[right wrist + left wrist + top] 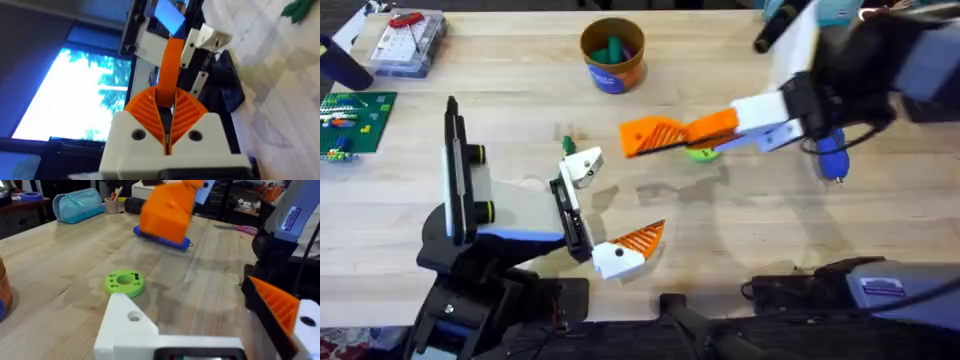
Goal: Pick up the gripper from the table and insert it into the empty holder that is missing its gripper. Then pick up a screw, insert it into the mounting hole, and use the screwdriver to tighten it. Finally, clean up the table by picking up the vegetable and placing it into the bucket.
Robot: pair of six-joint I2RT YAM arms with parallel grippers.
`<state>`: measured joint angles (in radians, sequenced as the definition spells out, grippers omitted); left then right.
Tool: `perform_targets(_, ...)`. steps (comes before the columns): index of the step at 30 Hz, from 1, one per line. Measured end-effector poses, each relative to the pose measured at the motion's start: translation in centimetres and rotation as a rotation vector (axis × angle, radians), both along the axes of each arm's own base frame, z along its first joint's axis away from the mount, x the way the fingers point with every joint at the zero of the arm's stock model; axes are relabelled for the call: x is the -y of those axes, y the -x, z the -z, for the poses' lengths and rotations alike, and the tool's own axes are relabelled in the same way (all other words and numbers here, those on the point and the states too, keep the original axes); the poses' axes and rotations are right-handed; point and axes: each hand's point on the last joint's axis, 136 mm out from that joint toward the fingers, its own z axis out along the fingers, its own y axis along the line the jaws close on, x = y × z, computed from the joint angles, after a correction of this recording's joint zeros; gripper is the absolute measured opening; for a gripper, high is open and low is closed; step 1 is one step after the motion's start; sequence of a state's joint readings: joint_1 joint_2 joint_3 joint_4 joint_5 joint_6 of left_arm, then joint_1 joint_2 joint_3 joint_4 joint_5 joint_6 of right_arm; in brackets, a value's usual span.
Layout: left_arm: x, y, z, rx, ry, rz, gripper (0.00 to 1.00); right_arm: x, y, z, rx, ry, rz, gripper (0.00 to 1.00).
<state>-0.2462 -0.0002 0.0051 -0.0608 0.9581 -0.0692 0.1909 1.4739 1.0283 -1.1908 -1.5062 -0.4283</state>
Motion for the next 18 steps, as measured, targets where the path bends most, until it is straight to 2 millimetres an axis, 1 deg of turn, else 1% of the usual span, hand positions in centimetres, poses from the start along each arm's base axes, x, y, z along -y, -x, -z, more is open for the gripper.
perform_targets(3, 0.0, 0.0, 0.0, 0.0, 0.0, 0.0, 0.994, -1.3, 0.7, 0.9, -0.019, 0.001, -0.062, 0.025)
perform_targets(6, 0.0, 0.0, 0.0, 0.0, 0.0, 0.0, 0.994, -2.1, 1.4, 1.3, -0.034, 0.001, -0.101, 0.025)
perform_targets(10, 0.0, 0.0, 0.0, 0.0, 0.0, 0.0, 0.994, -2.3, 1.5, 1.3, -0.029, -0.003, -0.11, 0.025)
perform_targets(18, 0.0, 0.0, 0.0, 0.0, 0.0, 0.0, 0.994, -2.3, 1.2, 1.4, -0.007, -0.017, -0.105, 0.025)
